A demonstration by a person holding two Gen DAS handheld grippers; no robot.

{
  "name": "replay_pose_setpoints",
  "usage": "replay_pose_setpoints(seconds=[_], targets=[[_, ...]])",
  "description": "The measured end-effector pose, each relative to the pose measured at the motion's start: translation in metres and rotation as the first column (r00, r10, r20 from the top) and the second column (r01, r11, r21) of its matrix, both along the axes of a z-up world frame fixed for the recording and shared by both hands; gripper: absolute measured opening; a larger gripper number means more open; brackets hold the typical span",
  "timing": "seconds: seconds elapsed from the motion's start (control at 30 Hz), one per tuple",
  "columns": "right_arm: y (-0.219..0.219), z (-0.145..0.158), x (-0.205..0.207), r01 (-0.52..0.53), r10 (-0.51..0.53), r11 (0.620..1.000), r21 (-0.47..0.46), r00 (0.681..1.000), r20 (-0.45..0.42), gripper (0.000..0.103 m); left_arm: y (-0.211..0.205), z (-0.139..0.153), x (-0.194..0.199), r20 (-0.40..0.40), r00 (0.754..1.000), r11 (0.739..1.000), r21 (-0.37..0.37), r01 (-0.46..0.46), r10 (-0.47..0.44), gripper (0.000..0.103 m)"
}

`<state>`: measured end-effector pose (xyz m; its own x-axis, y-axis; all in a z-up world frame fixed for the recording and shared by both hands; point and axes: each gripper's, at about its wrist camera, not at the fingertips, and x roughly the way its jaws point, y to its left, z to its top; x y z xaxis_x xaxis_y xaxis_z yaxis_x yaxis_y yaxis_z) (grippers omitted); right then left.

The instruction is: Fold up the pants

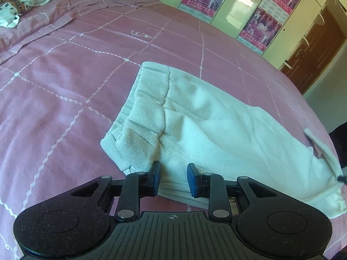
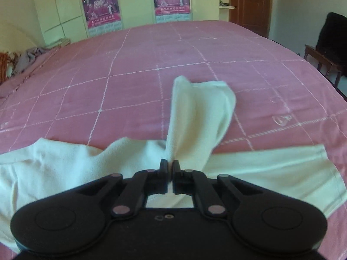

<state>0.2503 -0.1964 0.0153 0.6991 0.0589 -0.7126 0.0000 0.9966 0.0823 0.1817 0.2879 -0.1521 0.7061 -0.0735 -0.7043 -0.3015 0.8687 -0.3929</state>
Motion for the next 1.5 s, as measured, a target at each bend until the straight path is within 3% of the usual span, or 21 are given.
replay_pose_setpoints(seconds=[0.1,0.17,0.33,0.43,0.5,0.53,0.57,0.6,0.63,0.67,0.77,0.9,0.97,1.03,1.07,1.1,1.13,1.17,1.3,1.43,1.5], targets=[[-0.037,-0.025,-0.034,0.059,-0.056,0.997,0.04,0.995,-0.084,0.003,0.005,-0.002,-0.002,0.01,1.0,0.999,-0.042,-0.012,0.013,0.028],[-0.056,-0.05,-0.044,0.084,-0.072,0.994,0.065,0.982,-0.175,0.012,0.007,-0.004,-0.002,0.009,1.0,0.998,-0.061,-0.015,0.015,0.028],[-0.054,-0.02,-0.055,0.022,-0.022,0.998,0.063,1.0,0.006,0.035,0.005,-0.004,0.002,-0.002,1.0,0.999,-0.05,-0.008,0.008,0.028],[-0.034,-0.01,-0.024,-0.055,0.056,0.997,-0.048,0.998,0.03,0.046,0.004,-0.004,0.002,-0.003,1.0,0.999,-0.04,-0.011,0.011,0.028],[-0.016,-0.016,0.003,-0.12,0.12,0.979,-0.164,0.993,-0.005,0.058,0.004,-0.003,0.002,-0.003,1.0,0.999,-0.04,-0.009,0.009,0.028],[-0.008,-0.023,0.016,-0.142,0.138,0.964,-0.225,0.99,-0.036,0.059,0.005,-0.004,0.001,-0.003,1.0,0.999,-0.046,-0.009,0.008,0.028],[0.0,-0.03,0.027,-0.167,0.153,0.942,-0.292,0.986,-0.069,0.057,0.006,-0.004,0.002,-0.003,1.0,0.999,-0.053,-0.009,0.009,0.028],[0.004,-0.035,0.034,-0.187,0.169,0.922,-0.338,0.982,-0.082,0.048,0.007,-0.004,0.002,-0.005,1.0,0.998,-0.057,-0.008,0.008,0.028],[0.004,-0.038,0.037,-0.195,0.178,0.912,-0.361,0.981,-0.08,0.008,0.007,-0.004,0.002,-0.006,1.0,0.998,-0.058,-0.007,0.006,0.028],[-0.001,-0.037,0.04,-0.186,0.166,0.918,-0.349,0.982,-0.088,0.007,0.008,-0.004,0.002,-0.008,1.0,0.998,-0.058,-0.005,0.005,0.028],[-0.041,-0.015,0.027,-0.072,0.07,0.981,-0.179,0.997,-0.019,0.003,0.006,-0.003,0.004,-0.013,1.0,0.999,-0.043,0.003,-0.003,0.028],[-0.11,-0.001,-0.024,0.125,-0.125,0.992,0.002,0.991,0.052,0.003,0.005,-0.003,0.004,-0.013,1.0,0.999,-0.032,0.009,-0.009,0.028],[-0.147,-0.019,-0.043,0.192,-0.191,0.973,0.126,0.981,-0.016,0.003,0.003,-0.003,0.006,-0.019,1.0,1.0,-0.02,0.018,-0.018,0.028],[-0.17,-0.051,-0.048,0.221,-0.203,0.961,0.168,0.972,-0.118,0.012,0.003,-0.002,0.008,-0.027,0.999,1.0,-0.014,0.022,-0.023,0.028],[-0.173,-0.057,-0.051,0.196,-0.177,0.966,0.171,0.977,-0.121,0.013,0.003,-0.001,0.008,-0.031,0.999,1.0,-0.011,0.024,-0.025,0.028],[-0.168,-0.055,-0.057,0.149,-0.14,0.98,0.131,0.987,-0.079,0.023,0.003,-0.001,0.009,-0.034,0.999,1.0,-0.008,0.025,-0.025,0.028],[-0.159,-0.049,-0.062,0.116,-0.114,0.992,0.055,0.993,-0.038,0.041,0.002,-0.001,0.009,-0.036,0.999,1.0,-0.005,0.024,-0.024,0.028],[-0.15,-0.043,-0.066,0.079,-0.079,0.997,-0.019,0.997,0.002,0.047,0.001,-0.001,0.009,-0.037,0.999,1.0,-0.003,0.021,-0.022,0.028],[-0.105,-0.025,-0.064,-0.112,0.14,0.961,-0.252,0.986,0.095,0.049,-0.001,-0.001,0.009,-0.04,0.999,1.0,0.002,0.007,-0.007,0.028],[-0.064,-0.034,-0.033,-0.288,0.332,0.855,-0.432,0.943,0.028,0.049,-0.002,-0.001,0.009,-0.041,0.999,1.0,-0.001,-0.001,0.001,0.028],[-0.049,-0.045,-0.016,-0.334,0.369,0.798,-0.501,0.929,-0.032,0.049,-0.001,-0.001,0.008,-0.04,0.999,1.0,-0.005,-0.002,0.002,0.028]])
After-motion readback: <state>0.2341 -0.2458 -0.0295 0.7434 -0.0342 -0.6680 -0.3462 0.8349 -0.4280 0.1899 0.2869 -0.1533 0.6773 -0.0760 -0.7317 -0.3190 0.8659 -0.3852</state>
